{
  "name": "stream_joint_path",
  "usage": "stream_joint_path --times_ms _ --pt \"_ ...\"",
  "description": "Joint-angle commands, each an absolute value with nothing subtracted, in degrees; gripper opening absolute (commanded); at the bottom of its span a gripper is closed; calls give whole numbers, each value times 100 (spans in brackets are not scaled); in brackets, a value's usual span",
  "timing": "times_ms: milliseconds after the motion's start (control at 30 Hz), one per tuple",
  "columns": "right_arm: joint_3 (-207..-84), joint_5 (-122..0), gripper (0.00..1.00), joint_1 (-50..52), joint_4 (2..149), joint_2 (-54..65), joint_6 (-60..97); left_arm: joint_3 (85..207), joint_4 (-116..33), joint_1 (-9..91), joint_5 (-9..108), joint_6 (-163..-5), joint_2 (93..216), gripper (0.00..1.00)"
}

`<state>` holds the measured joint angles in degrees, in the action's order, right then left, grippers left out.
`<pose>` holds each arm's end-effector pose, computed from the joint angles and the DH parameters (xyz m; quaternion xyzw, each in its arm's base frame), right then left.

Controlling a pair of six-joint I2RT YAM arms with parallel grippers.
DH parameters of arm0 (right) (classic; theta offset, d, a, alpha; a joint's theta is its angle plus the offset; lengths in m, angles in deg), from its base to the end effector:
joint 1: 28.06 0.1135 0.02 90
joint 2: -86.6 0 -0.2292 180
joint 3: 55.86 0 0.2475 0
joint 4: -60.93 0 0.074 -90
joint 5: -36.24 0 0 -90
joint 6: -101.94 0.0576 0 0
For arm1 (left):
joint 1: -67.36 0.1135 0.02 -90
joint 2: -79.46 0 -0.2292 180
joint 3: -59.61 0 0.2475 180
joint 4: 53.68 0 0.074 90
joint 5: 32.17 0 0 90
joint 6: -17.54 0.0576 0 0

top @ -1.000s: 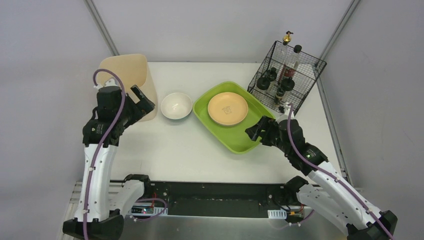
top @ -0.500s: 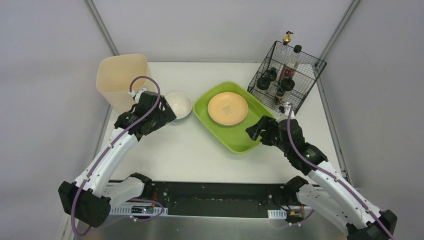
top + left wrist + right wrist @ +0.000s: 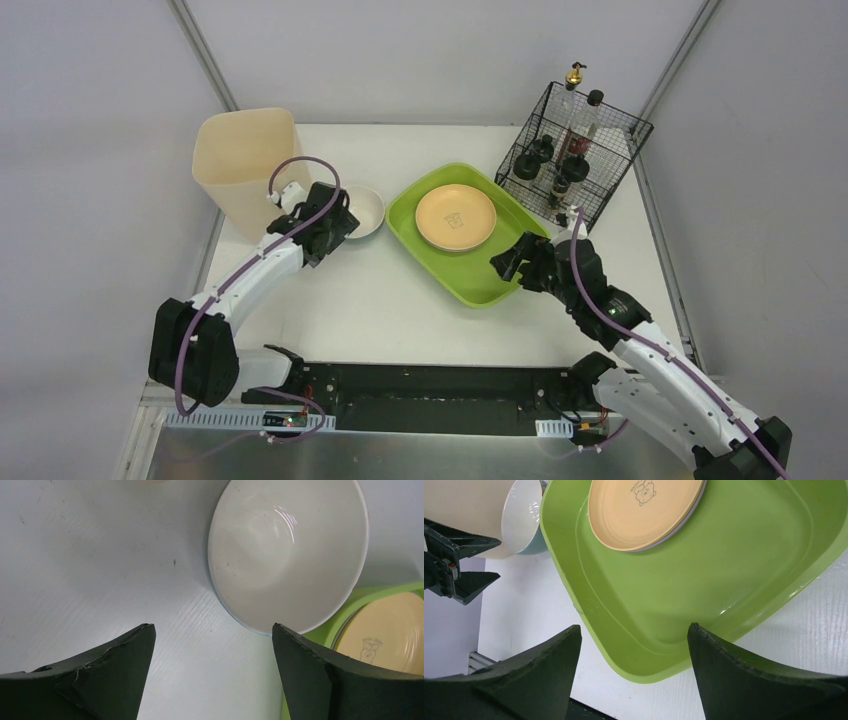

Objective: Clear the kitchen counter

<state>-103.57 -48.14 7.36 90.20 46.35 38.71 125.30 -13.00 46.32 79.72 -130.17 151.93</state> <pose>0.1764 0.1185 0.2449 -0.0350 0.8268 0.2544 0.5004 0.2717 -0.0815 0.2089 -0.3532 0.8468 -0.0892 0.3876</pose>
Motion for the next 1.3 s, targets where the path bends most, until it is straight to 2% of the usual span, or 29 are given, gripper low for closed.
stream_joint_path --times_ms 0,367,733,900,1033,1100,1267 --pt "-10331 -4770 81 767 8757 4625 3871 12452 -1883 4582 8412 -13617 15446 87" --pt "-10238 -4824 81 764 8695 4634 3831 12613 -2395 4684 8248 -13908 16419 73" --pt "-10211 -4869 81 763 8675 4649 3904 12356 -2532 4814 8067 -13801 16332 35" --pt "-10212 -4908 81 769 8730 4722 3986 12233 -2540 4887 7979 -13763 16303 27" --pt "-10269 -4898 81 762 8911 4818 3990 12209 -2585 4933 7848 -13680 16307 11" --pt "-10288 -4879 81 762 9016 4916 3998 12197 -2585 4934 7806 -13631 16228 0" --pt "-10355 -4858 81 767 9198 5141 4050 12020 -2571 4943 7826 -13526 15748 0"
